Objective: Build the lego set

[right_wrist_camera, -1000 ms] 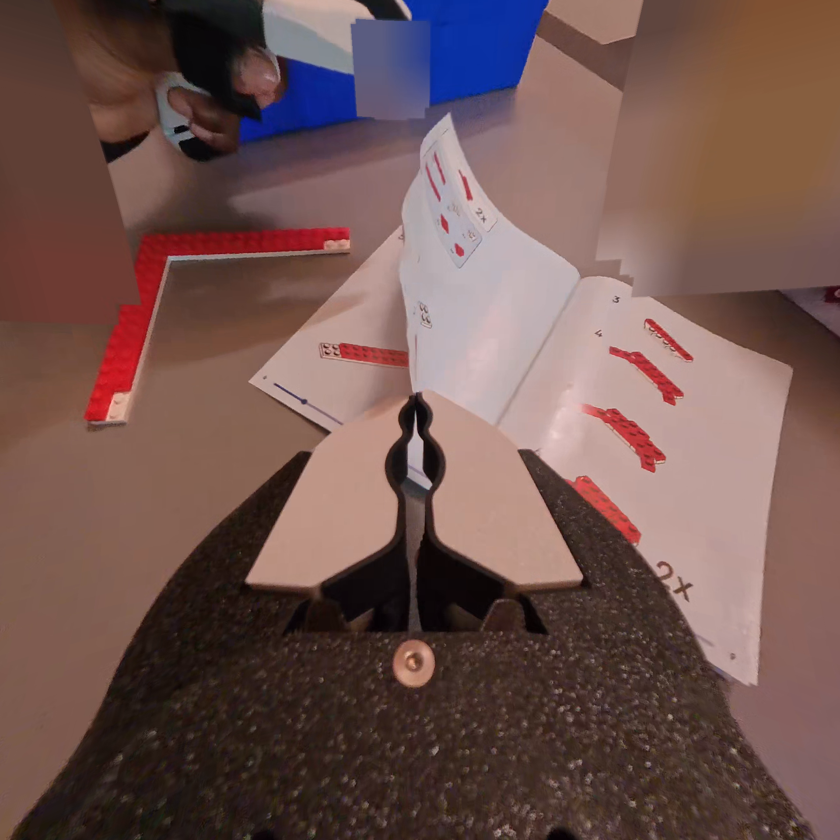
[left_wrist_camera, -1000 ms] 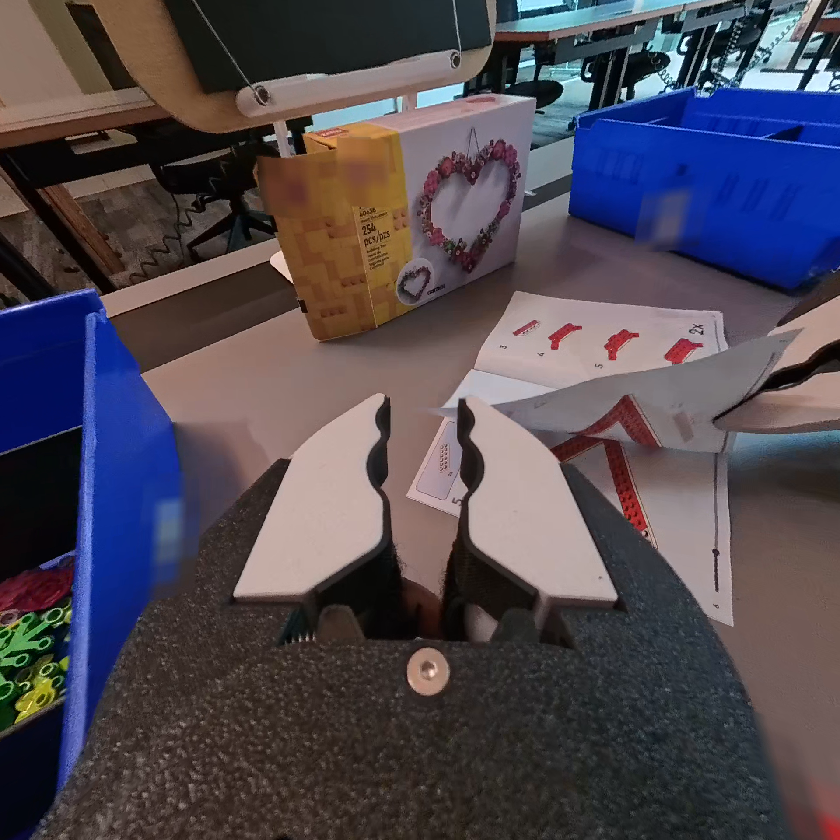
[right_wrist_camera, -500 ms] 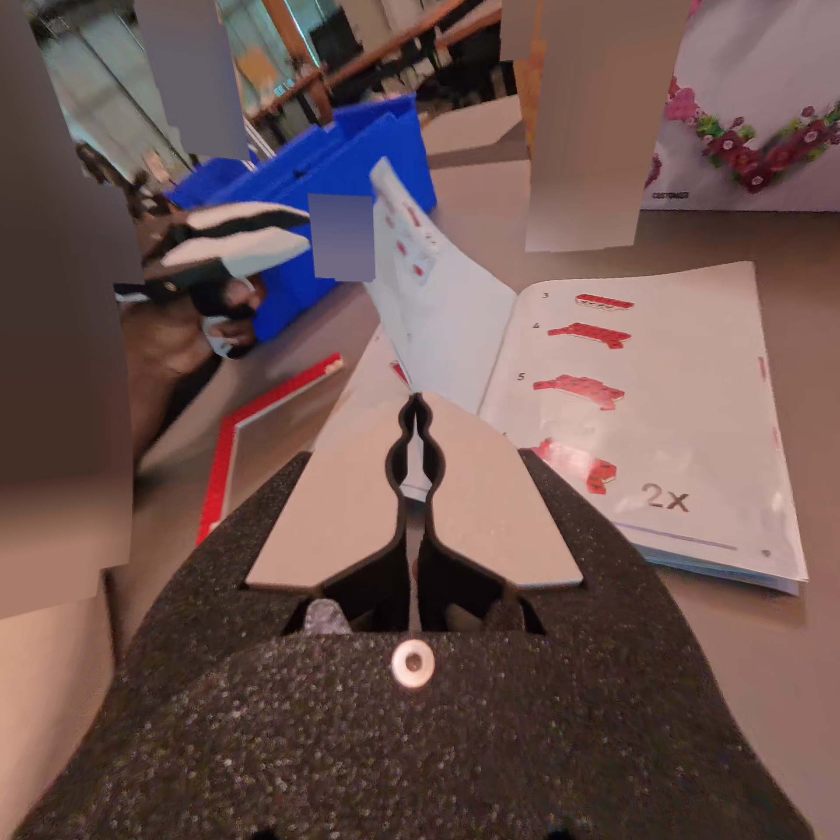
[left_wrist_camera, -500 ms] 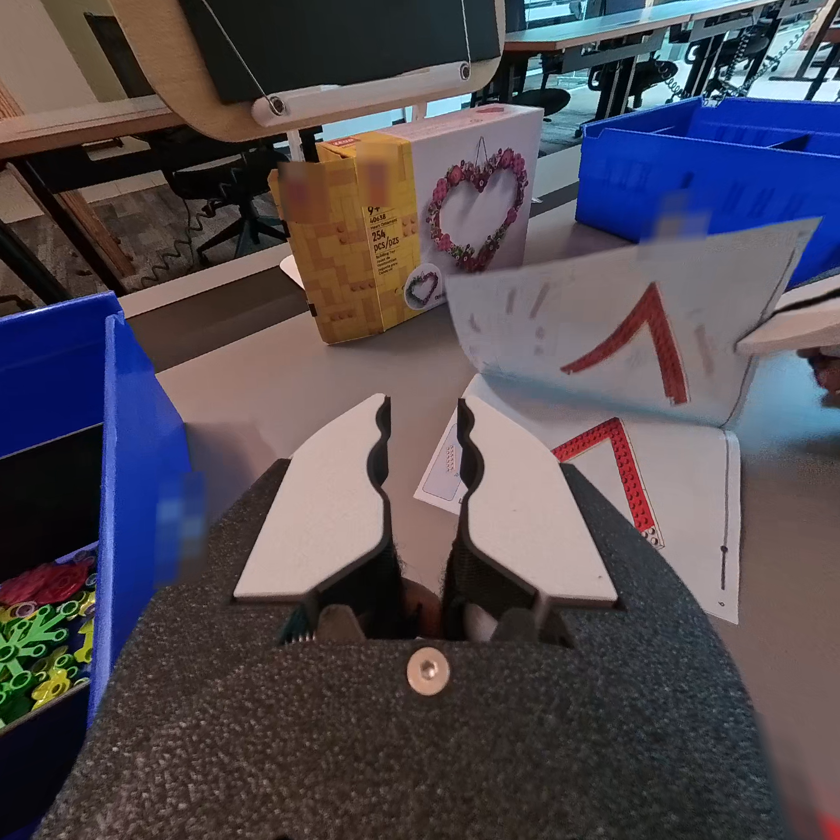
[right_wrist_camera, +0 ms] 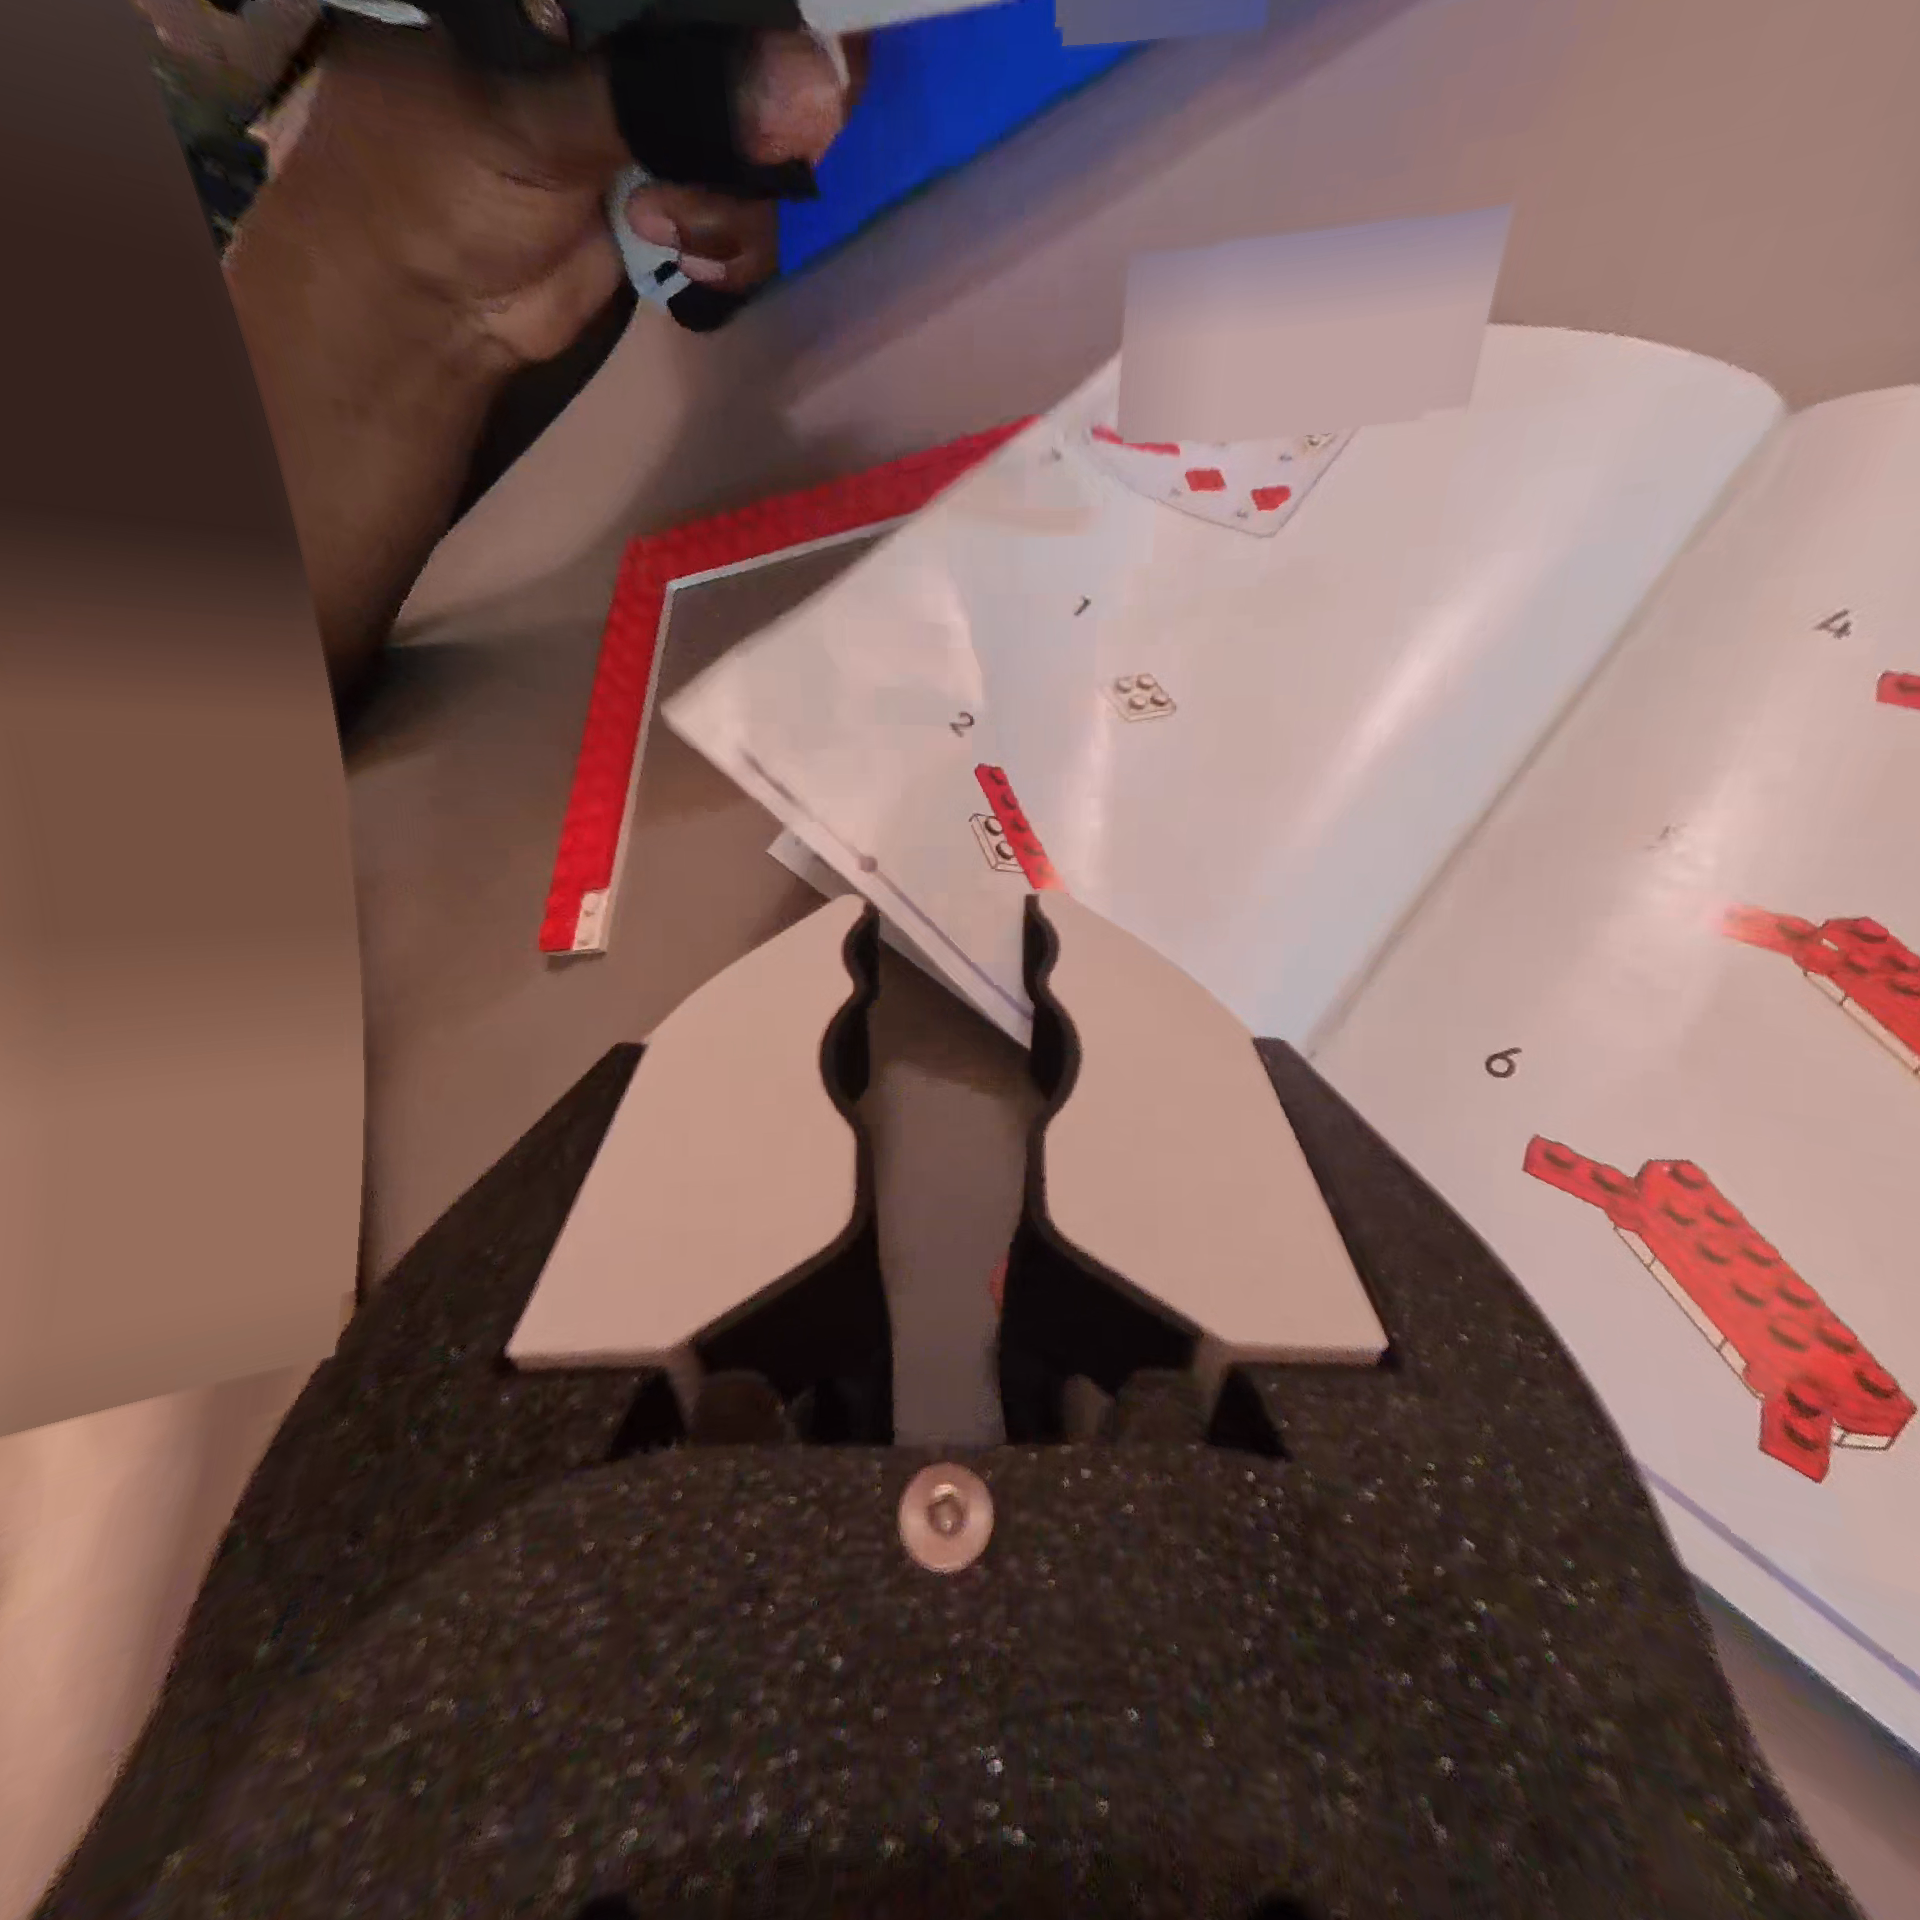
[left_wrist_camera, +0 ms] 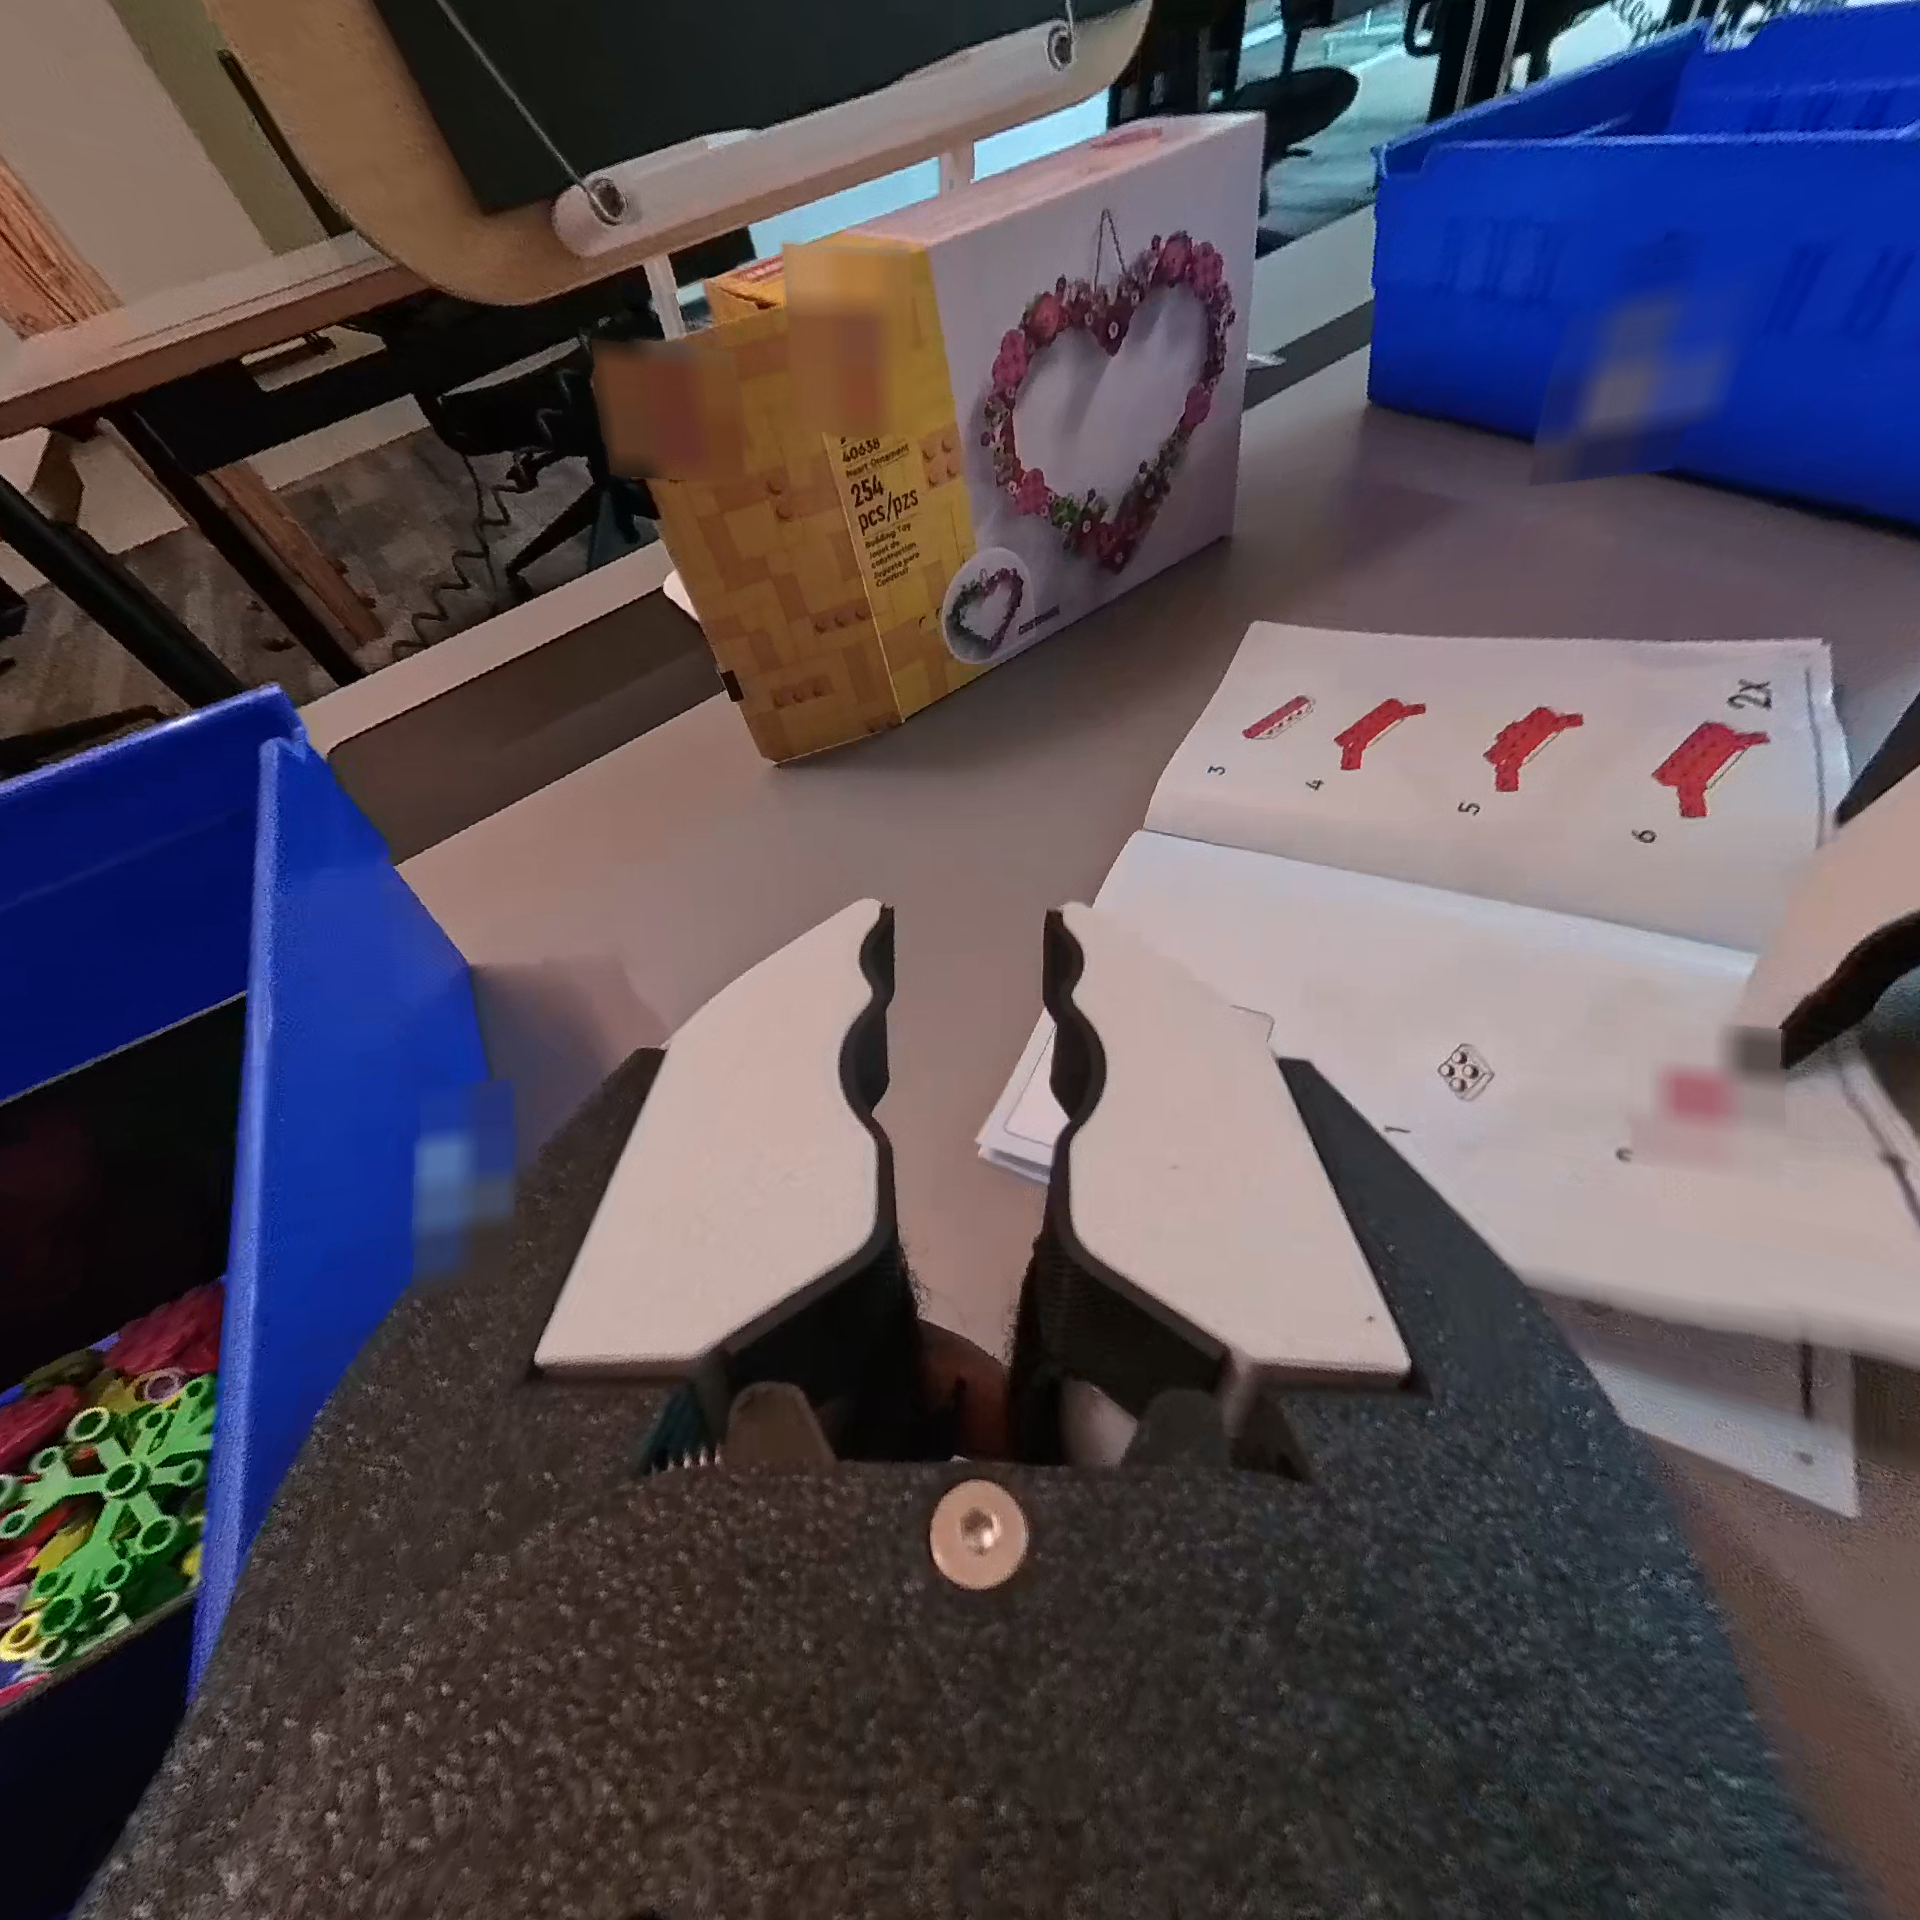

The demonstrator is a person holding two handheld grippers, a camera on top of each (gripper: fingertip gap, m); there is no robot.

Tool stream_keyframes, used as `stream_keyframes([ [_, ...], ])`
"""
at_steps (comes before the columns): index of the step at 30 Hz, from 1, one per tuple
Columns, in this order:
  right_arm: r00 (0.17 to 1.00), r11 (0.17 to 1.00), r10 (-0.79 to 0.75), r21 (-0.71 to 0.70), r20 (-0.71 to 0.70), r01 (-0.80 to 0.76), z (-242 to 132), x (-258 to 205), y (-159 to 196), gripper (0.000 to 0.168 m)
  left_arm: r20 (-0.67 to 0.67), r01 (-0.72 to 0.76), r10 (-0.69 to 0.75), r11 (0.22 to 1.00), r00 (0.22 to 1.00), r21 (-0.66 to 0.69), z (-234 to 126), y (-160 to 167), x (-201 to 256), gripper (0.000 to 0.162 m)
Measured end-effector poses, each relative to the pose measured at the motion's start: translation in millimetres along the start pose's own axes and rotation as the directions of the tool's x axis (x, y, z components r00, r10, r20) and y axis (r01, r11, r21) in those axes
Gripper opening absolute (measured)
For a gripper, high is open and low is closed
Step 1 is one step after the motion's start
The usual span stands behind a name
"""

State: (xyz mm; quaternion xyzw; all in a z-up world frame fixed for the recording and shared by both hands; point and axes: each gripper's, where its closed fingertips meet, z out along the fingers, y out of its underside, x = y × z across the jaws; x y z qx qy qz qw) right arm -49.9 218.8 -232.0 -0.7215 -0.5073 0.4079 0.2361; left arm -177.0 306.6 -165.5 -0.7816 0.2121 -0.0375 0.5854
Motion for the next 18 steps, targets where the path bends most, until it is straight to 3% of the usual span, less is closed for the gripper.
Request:
stream_keyframes([
  [4,0.999,1.000,-0.003,0.029,-0.049,0.004,-18.4,6.9,-6.6,0.029,0.014,-0.058,0.058,0.998,0.998,-0.025,1.7,2.8,2.0,0.027],
  [8,0.977,0.999,0.036,0.023,-0.208,-0.032,-34.7,34.8,-1.2,0.023,-0.021,-0.073,0.072,0.997,0.997,-0.027,3.1,2.9,9.6,0.027],
  [18,0.921,0.980,-0.133,-0.189,-0.367,0.067,-9.3,52.6,9.0,0.018,-0.199,0.030,-0.043,0.997,0.979,-0.067,6.1,9.2,34.3,0.029],
])
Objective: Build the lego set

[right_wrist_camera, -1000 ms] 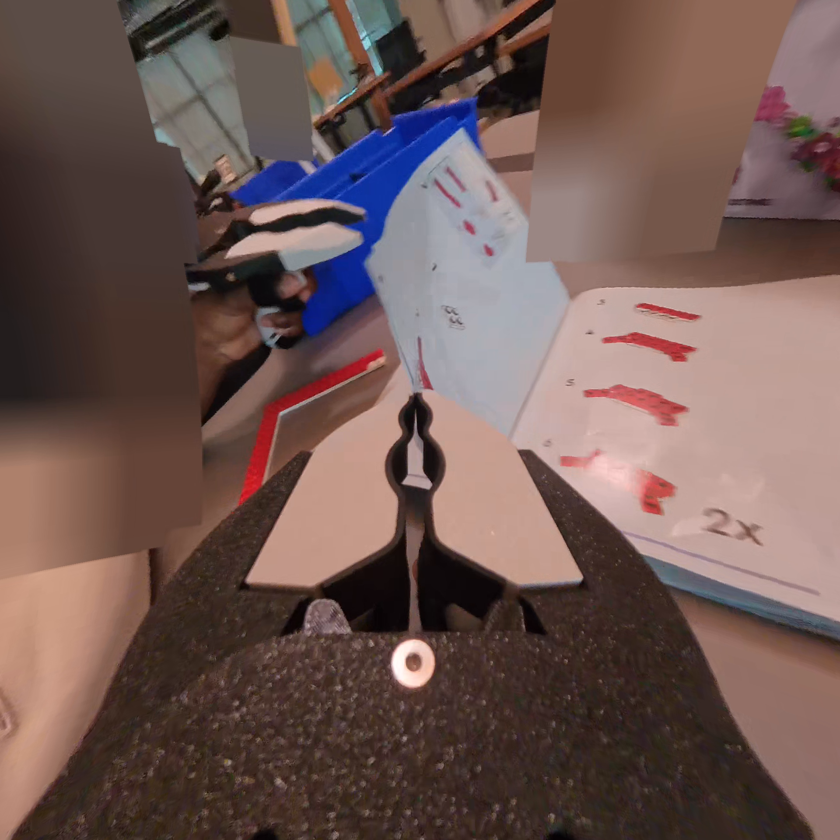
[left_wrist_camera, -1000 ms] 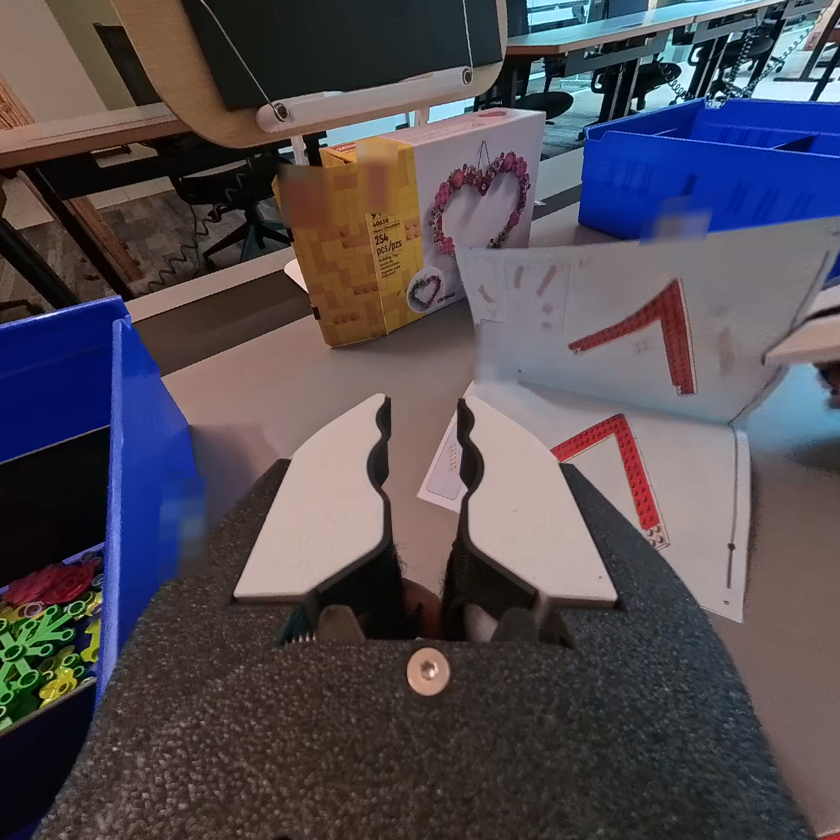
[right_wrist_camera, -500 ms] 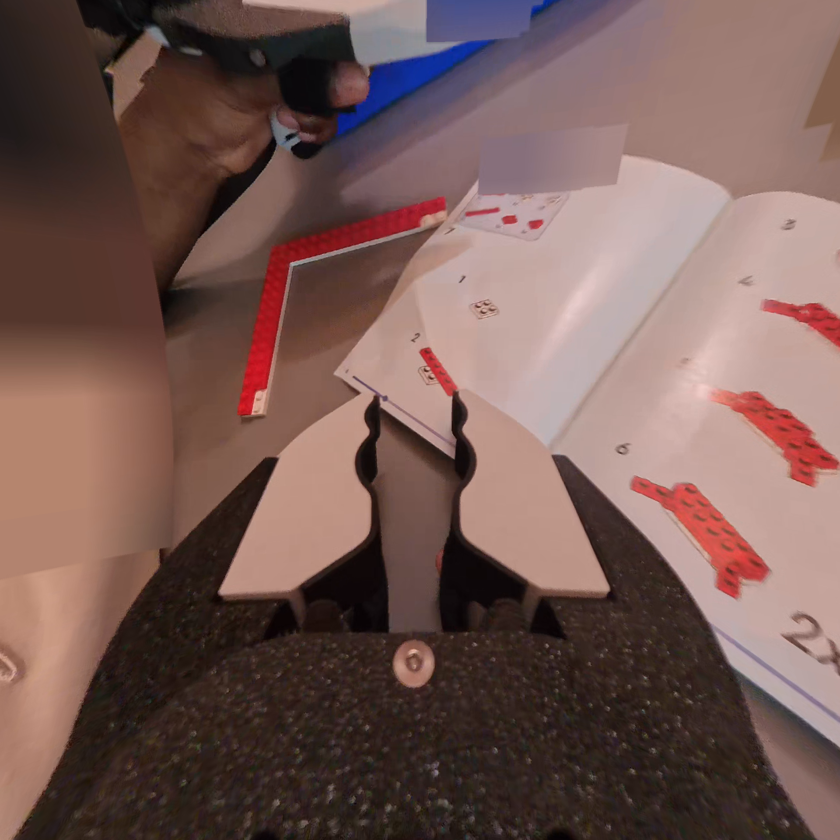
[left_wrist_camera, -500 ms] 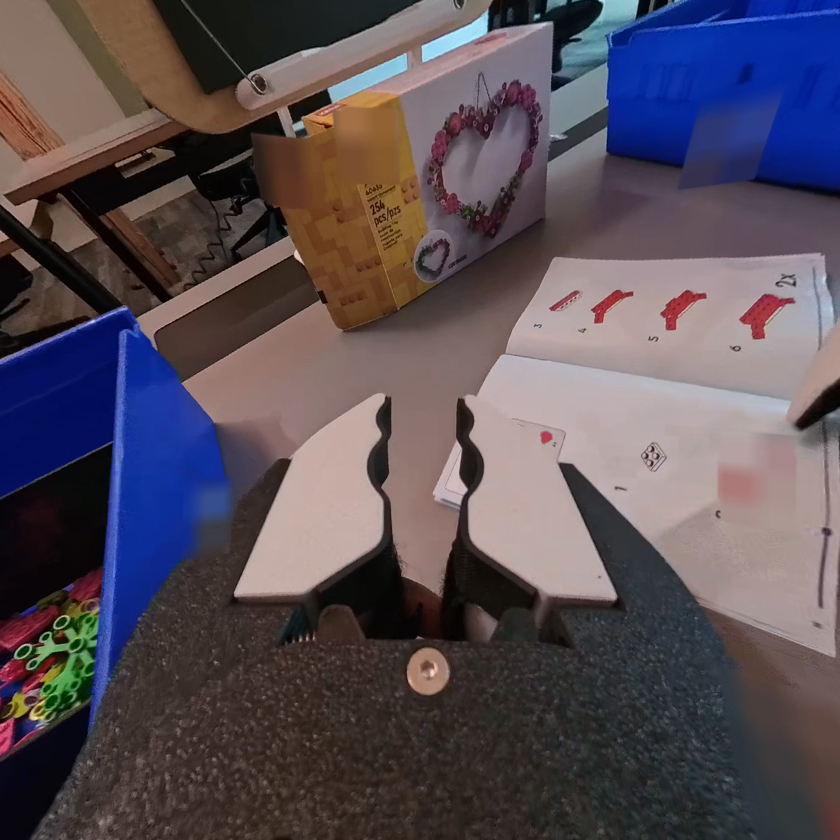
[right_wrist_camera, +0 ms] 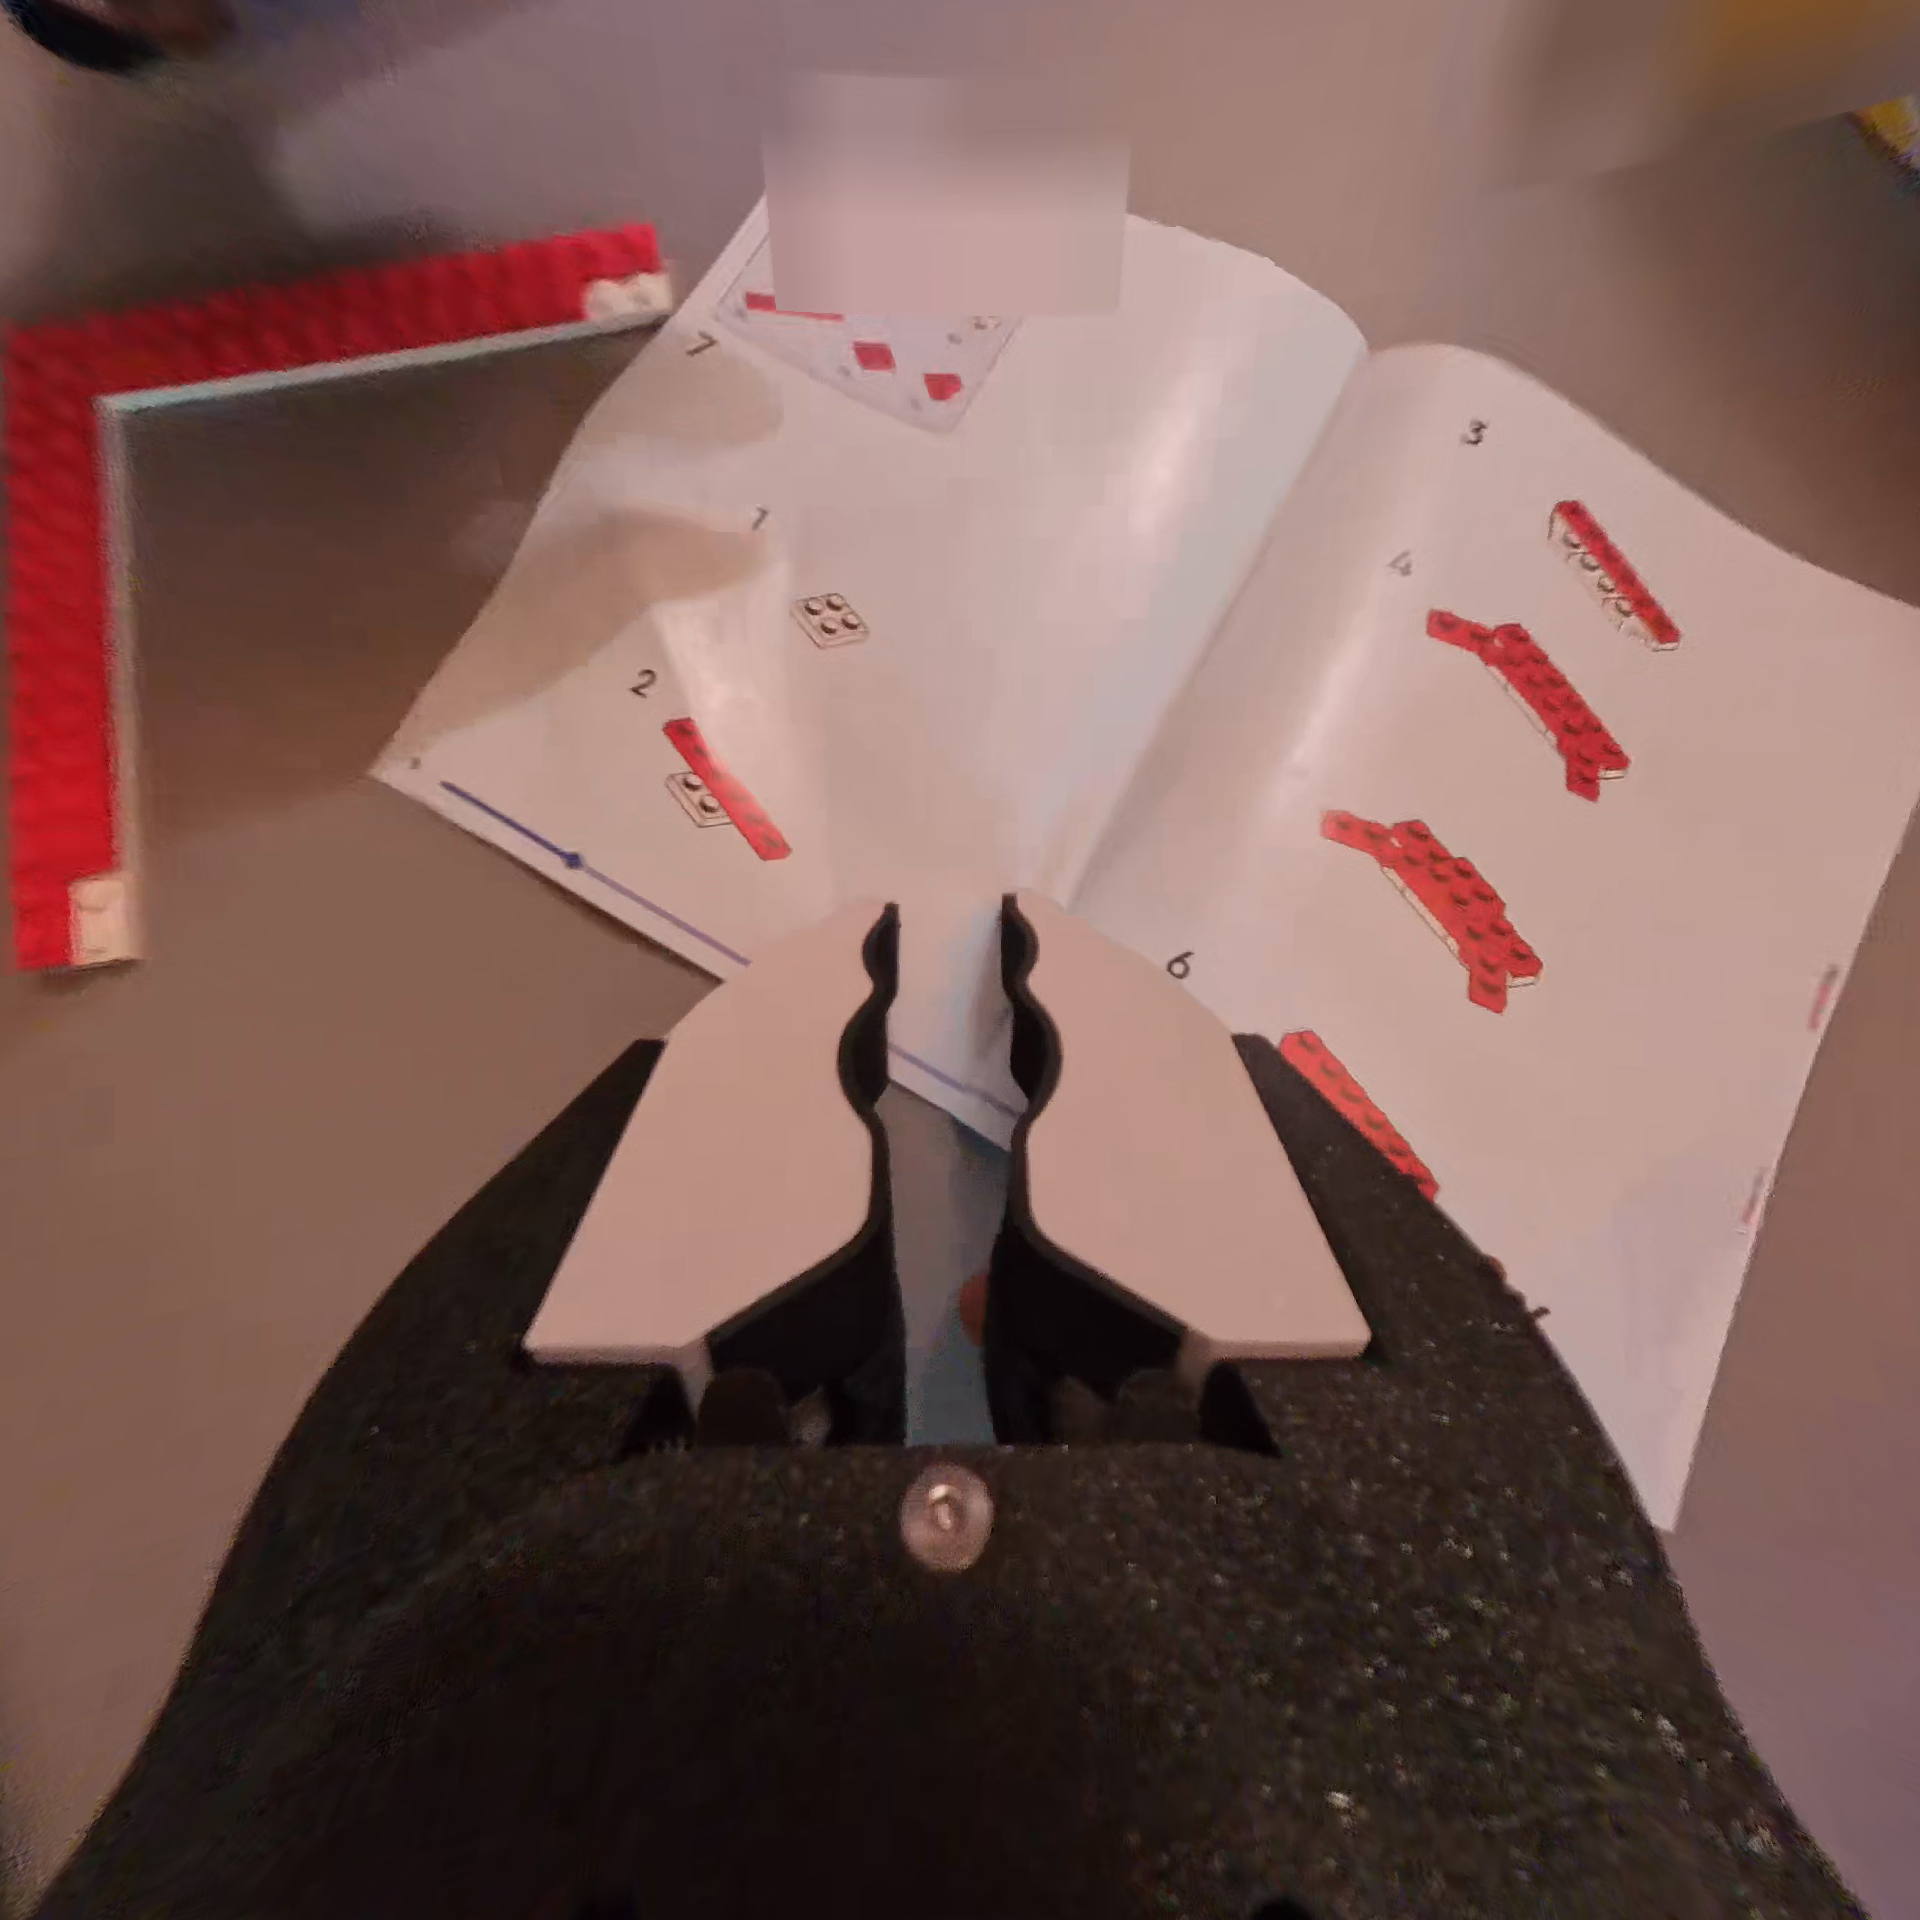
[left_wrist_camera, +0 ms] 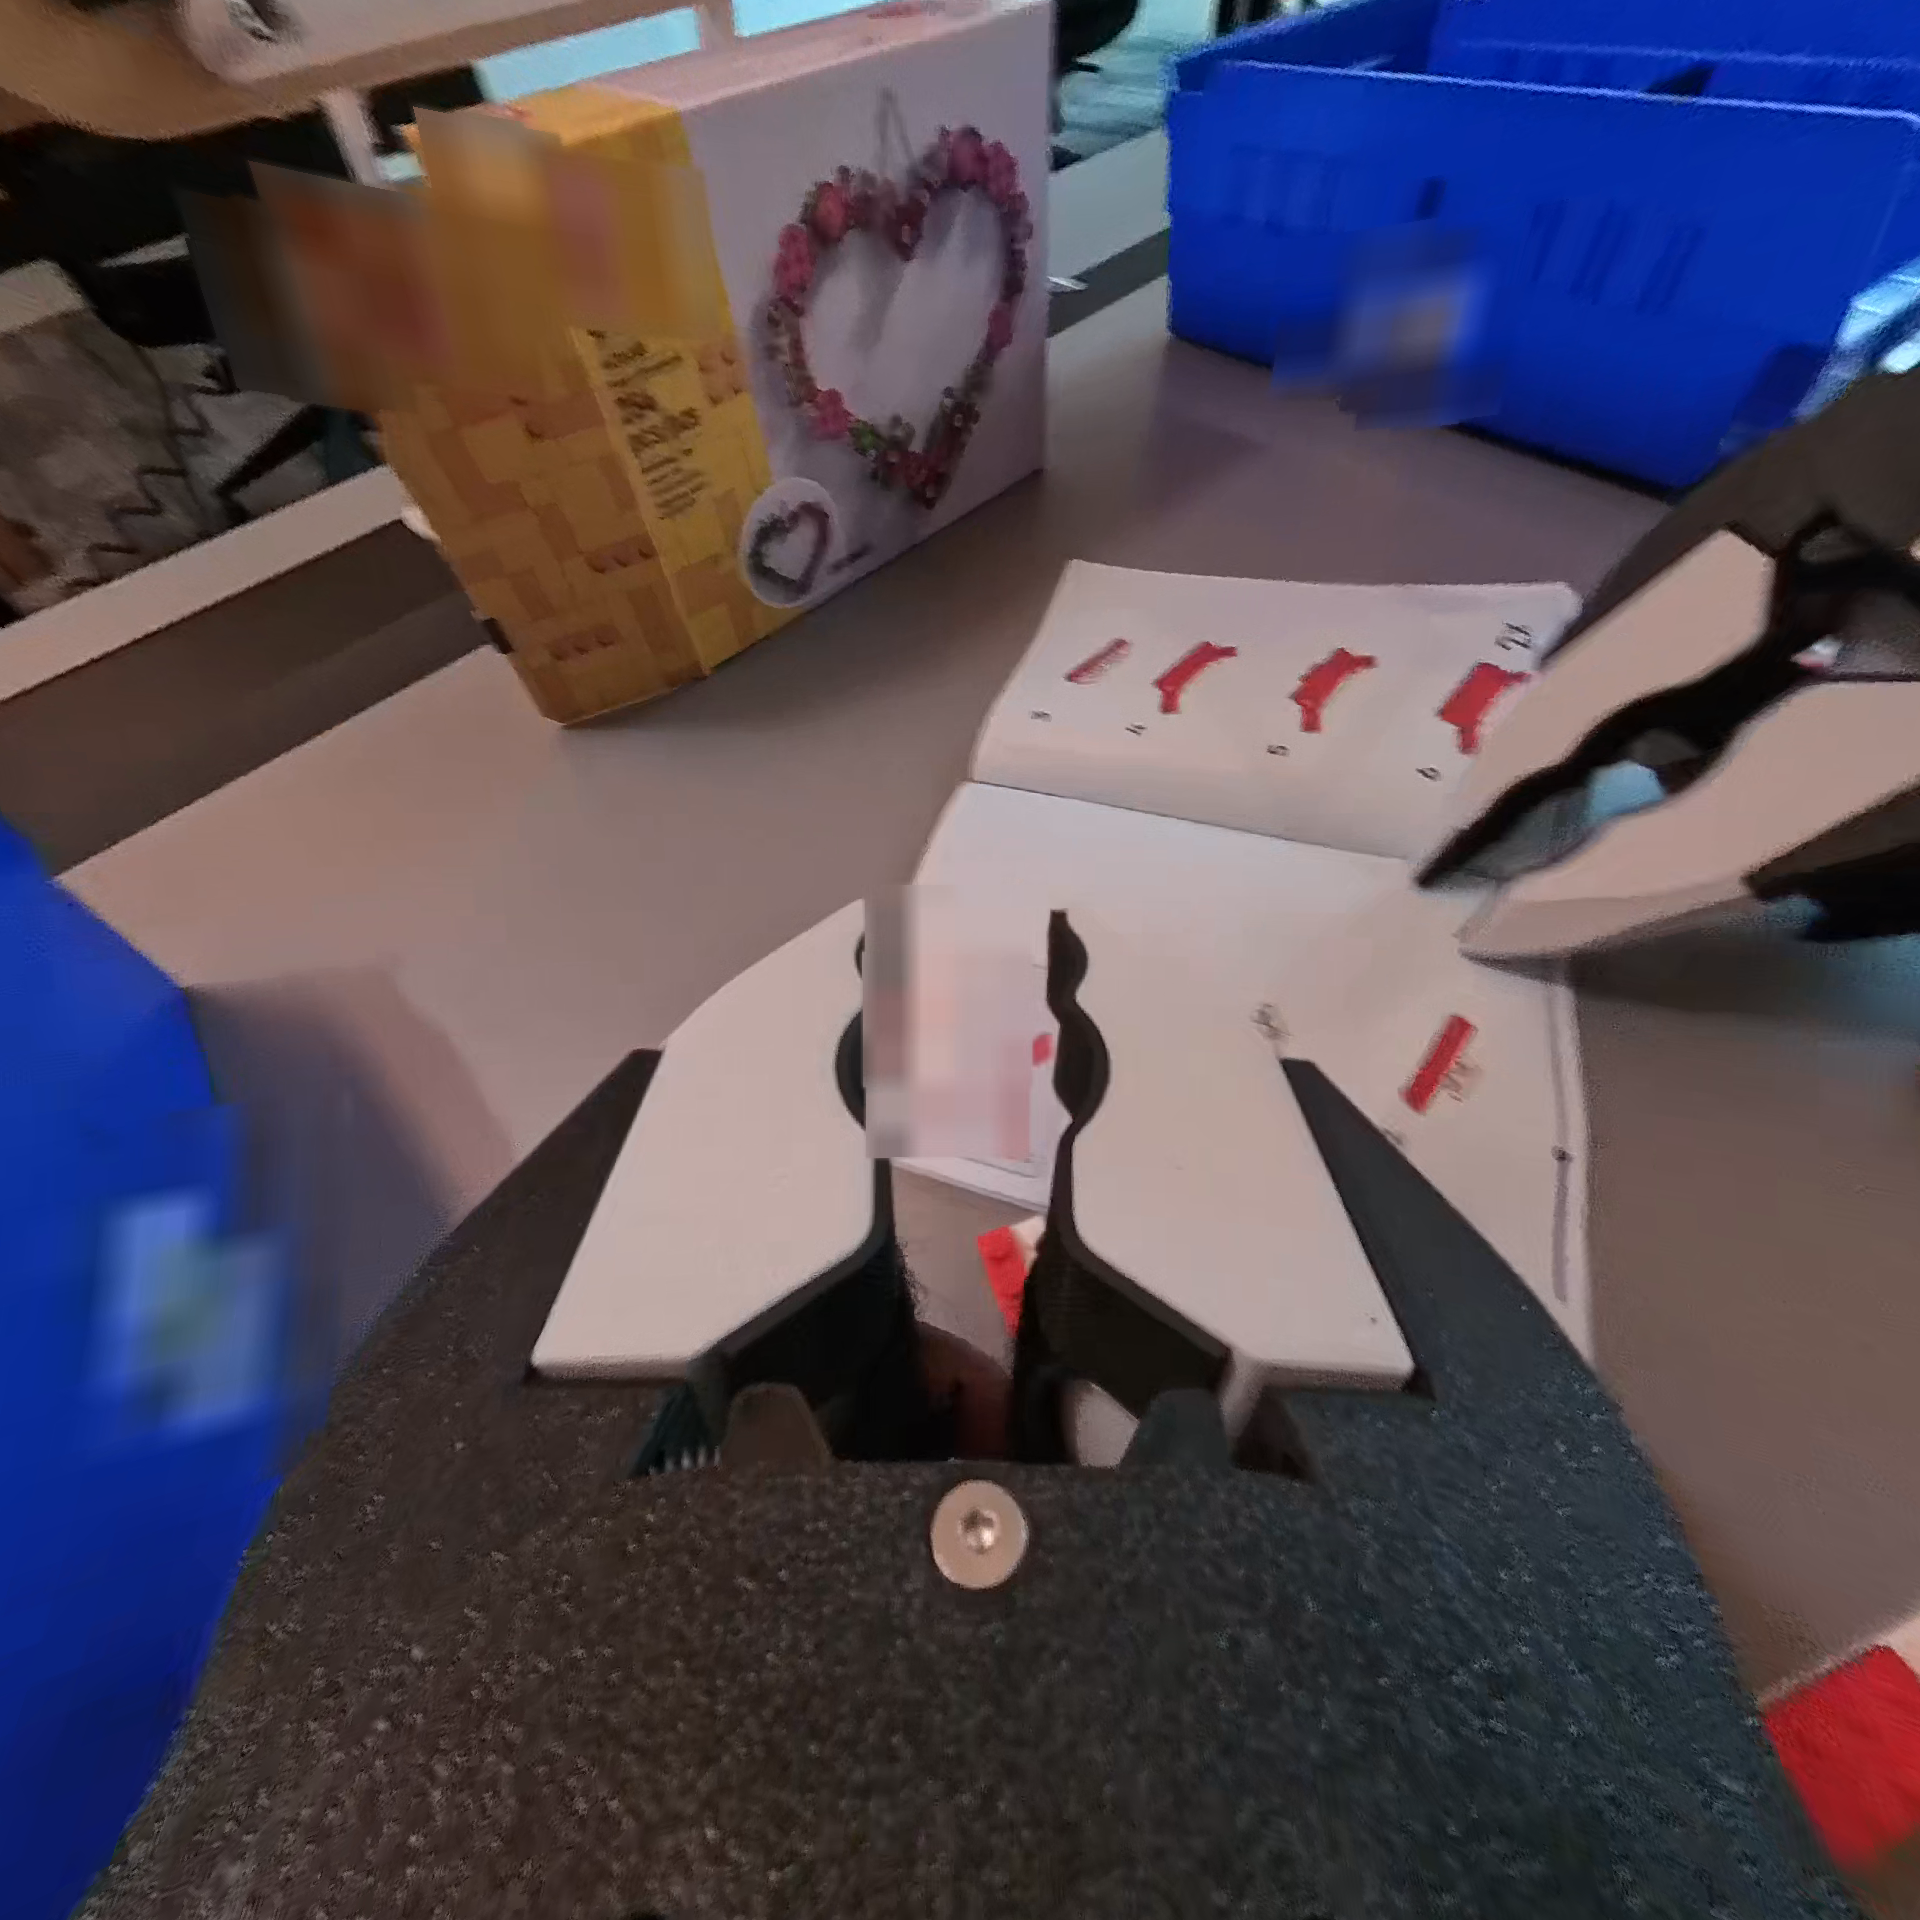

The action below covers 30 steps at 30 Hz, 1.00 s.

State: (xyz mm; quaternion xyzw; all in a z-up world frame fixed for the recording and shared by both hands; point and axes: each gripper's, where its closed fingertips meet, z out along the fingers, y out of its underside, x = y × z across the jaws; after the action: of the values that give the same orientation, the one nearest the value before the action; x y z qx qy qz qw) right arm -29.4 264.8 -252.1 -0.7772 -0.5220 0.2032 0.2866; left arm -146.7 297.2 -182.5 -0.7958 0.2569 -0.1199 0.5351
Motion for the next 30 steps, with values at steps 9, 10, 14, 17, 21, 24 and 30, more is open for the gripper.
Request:
stream_keyframes([
  [9,0.987,0.989,0.141,0.051,-0.077,-0.138,-44.8,32.3,4.1,0.039,-0.241,-0.306,0.263,0.938,0.934,-0.165,18.4,29.0,66.4,0.035],
  [10,0.979,0.983,0.183,0.048,-0.091,-0.180,-53.8,40.1,11.0,0.040,-0.252,-0.315,0.267,0.933,0.930,-0.174,18.9,30.8,69.4,0.035],
  [14,0.935,0.934,0.355,0.051,-0.017,-0.354,-71.6,48.2,32.7,0.042,-0.273,-0.350,0.291,0.915,0.917,-0.201,19.8,37.0,74.2,0.035],
  [17,0.913,0.914,0.402,0.035,0.074,-0.405,-67.7,37.1,37.3,0.042,-0.272,-0.370,0.306,0.901,0.912,-0.226,21.4,42.4,73.4,0.033],
  [21,0.913,0.913,0.404,0.034,0.066,-0.406,-58.9,38.7,36.9,0.046,-0.257,-0.418,0.356,0.872,0.899,-0.256,23.9,49.2,69.5,0.034],
  [24,0.905,0.905,0.421,0.040,0.062,-0.423,-56.8,43.0,35.4,0.046,-0.251,-0.458,0.400,0.855,0.881,-0.243,24.5,48.4,70.2,0.033],
  [30,0.910,0.906,0.413,0.082,0.049,-0.416,-61.7,46.2,28.9,0.044,-0.257,-0.456,0.397,0.857,0.881,-0.240,24.6,48.7,70.8,0.032],
])
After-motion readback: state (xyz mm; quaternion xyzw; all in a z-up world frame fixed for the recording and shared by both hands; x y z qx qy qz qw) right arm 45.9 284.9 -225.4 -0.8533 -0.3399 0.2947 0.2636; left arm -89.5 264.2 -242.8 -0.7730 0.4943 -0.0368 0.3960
